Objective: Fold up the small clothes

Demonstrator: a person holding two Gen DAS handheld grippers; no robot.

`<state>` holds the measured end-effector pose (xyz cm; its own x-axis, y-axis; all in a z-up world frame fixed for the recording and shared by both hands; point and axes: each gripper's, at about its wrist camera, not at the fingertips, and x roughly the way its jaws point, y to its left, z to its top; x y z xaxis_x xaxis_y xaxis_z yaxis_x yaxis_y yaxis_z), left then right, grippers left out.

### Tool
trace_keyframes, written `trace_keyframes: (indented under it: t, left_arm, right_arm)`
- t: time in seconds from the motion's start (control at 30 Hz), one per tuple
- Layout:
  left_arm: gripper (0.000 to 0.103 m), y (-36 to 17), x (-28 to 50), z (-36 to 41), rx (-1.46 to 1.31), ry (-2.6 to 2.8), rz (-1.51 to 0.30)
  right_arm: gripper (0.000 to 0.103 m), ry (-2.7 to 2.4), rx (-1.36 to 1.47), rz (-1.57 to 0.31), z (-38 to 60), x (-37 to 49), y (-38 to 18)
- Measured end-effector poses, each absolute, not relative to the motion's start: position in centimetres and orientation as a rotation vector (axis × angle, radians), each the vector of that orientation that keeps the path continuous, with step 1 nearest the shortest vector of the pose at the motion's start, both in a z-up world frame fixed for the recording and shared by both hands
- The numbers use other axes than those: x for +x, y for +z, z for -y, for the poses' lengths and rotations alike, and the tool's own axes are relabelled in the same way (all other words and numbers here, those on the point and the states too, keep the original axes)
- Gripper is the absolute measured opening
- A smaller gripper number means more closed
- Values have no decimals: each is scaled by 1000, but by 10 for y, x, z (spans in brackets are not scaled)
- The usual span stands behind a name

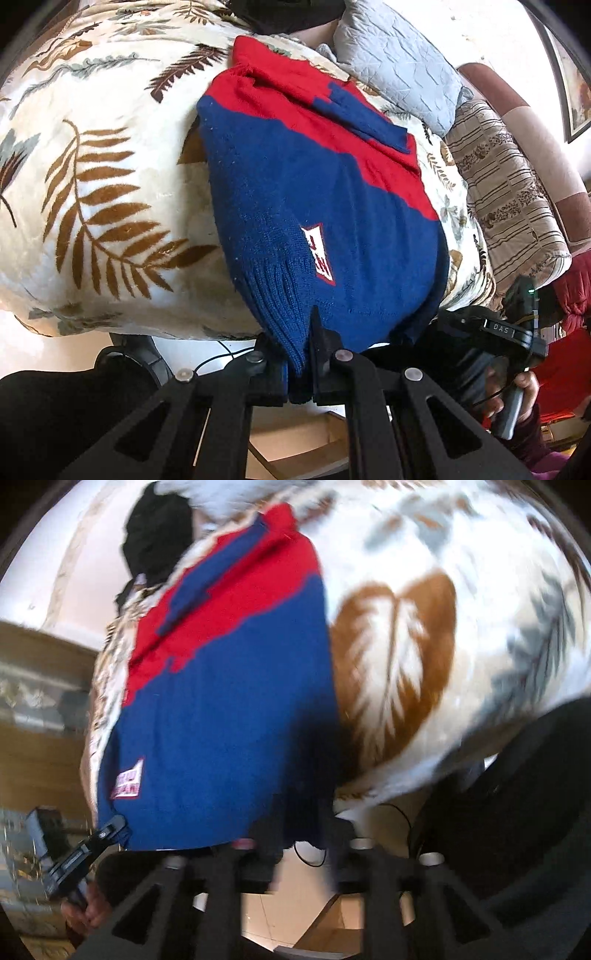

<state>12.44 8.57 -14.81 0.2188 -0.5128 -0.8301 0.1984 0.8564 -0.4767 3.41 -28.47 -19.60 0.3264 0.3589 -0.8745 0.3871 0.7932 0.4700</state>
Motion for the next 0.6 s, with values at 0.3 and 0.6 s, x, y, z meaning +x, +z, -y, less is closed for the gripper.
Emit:
trace_keyframes:
  t: [0.3, 0.6]
  left_arm:
    - [8, -109, 126, -90, -312, -591, -1168]
    - [8, -81, 141, -91, -344, -657, -1107]
  right_arm:
    - [69, -114, 687, -1315, 253, 58, -223]
    - [10, -12, 559, -1287, 248, 49, -200]
